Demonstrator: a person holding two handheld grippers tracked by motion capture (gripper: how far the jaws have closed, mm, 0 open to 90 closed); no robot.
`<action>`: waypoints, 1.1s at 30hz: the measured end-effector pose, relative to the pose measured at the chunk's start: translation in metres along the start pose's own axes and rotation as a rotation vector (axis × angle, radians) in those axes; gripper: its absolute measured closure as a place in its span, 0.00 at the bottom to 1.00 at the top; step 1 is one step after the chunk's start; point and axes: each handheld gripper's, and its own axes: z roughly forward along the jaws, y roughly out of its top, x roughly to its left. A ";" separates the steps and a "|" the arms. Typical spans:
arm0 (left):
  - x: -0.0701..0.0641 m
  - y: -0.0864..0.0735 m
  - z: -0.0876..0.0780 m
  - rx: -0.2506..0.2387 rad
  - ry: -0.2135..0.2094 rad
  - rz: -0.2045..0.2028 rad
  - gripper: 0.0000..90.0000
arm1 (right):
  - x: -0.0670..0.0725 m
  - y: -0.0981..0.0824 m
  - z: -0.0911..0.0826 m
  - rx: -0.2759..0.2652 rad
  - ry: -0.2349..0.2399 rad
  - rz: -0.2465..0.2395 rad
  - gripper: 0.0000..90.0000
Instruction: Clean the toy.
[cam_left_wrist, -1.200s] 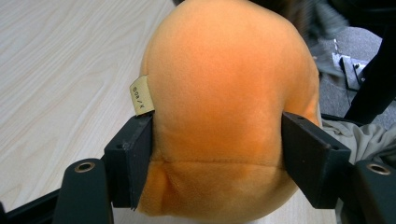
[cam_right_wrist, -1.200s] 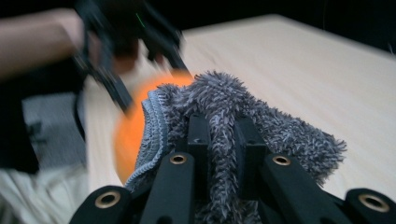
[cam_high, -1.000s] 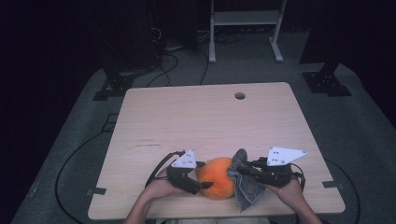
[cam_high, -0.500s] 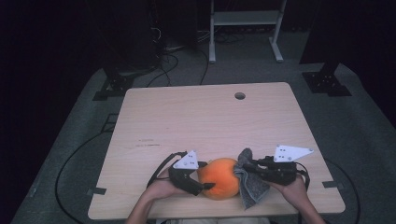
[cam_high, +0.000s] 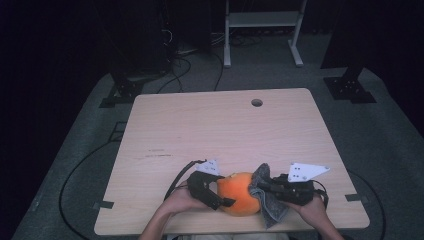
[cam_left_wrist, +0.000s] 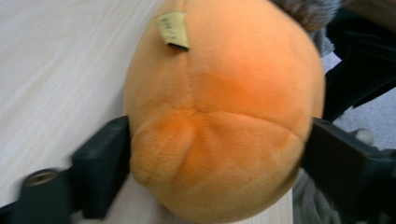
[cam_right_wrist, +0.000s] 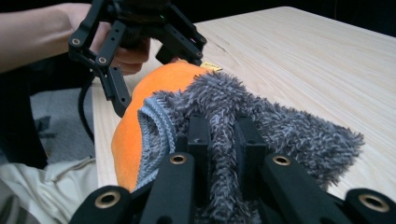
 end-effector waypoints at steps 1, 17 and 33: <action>-0.003 0.002 -0.002 -0.022 0.021 0.023 0.26 | 0.000 0.001 -0.002 0.003 -0.003 0.003 0.88; 0.000 -0.002 -0.005 -0.099 0.138 0.107 0.29 | -0.017 -0.010 0.002 0.034 -0.037 0.033 0.88; -0.015 -0.003 0.000 -0.085 0.130 0.226 0.32 | 0.009 0.024 0.011 -0.016 0.015 -0.100 0.88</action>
